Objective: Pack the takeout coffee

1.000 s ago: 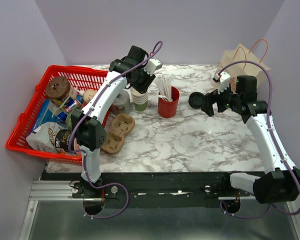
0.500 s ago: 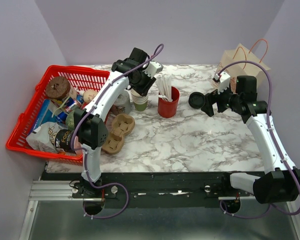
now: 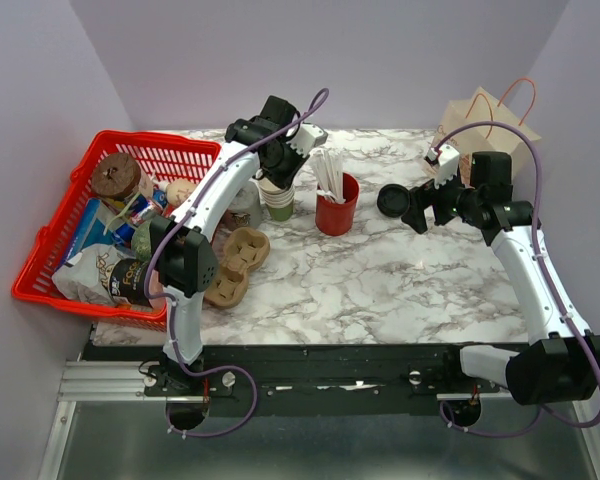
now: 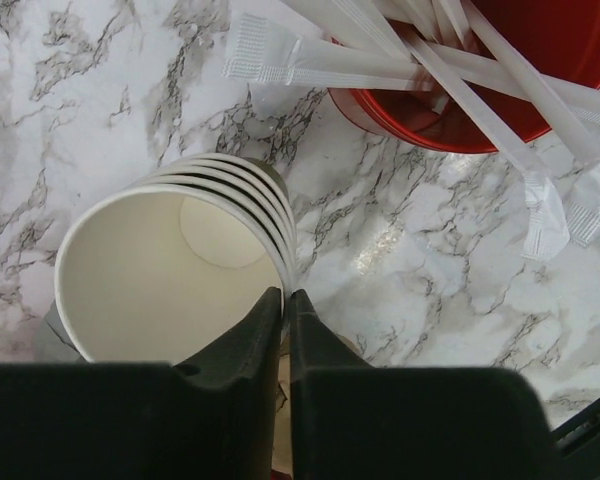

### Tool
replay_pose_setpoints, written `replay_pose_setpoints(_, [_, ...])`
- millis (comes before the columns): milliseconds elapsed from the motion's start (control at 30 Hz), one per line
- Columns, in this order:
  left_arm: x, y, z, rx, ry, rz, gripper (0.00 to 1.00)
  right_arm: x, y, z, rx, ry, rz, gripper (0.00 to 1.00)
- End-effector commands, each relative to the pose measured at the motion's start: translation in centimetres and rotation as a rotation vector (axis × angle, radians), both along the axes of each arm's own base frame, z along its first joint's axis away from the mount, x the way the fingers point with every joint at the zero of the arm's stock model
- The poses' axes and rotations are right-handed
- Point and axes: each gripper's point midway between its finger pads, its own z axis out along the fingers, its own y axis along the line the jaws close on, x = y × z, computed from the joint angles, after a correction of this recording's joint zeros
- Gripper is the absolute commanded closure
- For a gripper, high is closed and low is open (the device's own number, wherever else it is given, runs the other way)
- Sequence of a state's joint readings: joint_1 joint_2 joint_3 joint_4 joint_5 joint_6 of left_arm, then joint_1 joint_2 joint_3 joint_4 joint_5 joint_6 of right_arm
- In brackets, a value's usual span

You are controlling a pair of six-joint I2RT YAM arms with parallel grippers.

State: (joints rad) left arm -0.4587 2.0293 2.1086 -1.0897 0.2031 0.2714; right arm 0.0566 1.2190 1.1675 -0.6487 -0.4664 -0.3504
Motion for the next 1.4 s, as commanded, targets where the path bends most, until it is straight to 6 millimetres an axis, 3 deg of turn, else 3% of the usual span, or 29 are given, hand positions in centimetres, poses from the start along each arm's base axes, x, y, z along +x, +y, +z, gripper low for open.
replay_pose_setpoints(0, [0.0, -0.5, 0.6, -0.017, -0.003, -0.014, 0.93, 0.1, -0.1, -0.9, -0.005, 0.017, 0.001, 0.0])
replay_pose_setpoints(100, [0.0, -0.4, 1.4, -0.011, -0.024, -0.014, 1.0, 0.2, -0.2, -0.9, -0.005, 0.018, -0.003, 0.0])
replay_pose_setpoints(333, [0.8, 0.5, 4.1, 0.109, -0.153, -0.072, 1.0, 0.2, -0.1, -0.9, 0.0, 0.017, -0.003, 0.0])
replay_pose_setpoints(600, [1.4, 3.0, 2.8, 0.325, -0.199, -0.132, 1.0, 0.4, -0.1, -0.8, 0.003, 0.017, -0.003, 0.0])
replay_pose_setpoints(833, [1.0, 2.7, 4.4, 0.32, -0.24, -0.133, 1.0, 0.3, 0.0, -0.8, 0.007, 0.018, -0.001, 0.0])
replay_pose_setpoints(1100, [1.1, 2.5, 9.3, 0.266, -0.344, -0.101, 1.0, 0.3, 0.0, -0.6, 0.007, 0.02, 0.0, 0.0])
replay_pose_setpoints(1367, [-1.1, 2.4, 14.2, 0.177, -0.429, -0.126, 1.0, 0.7, 0.3, 0.0, 0.023, 0.024, 0.009, 0.0])
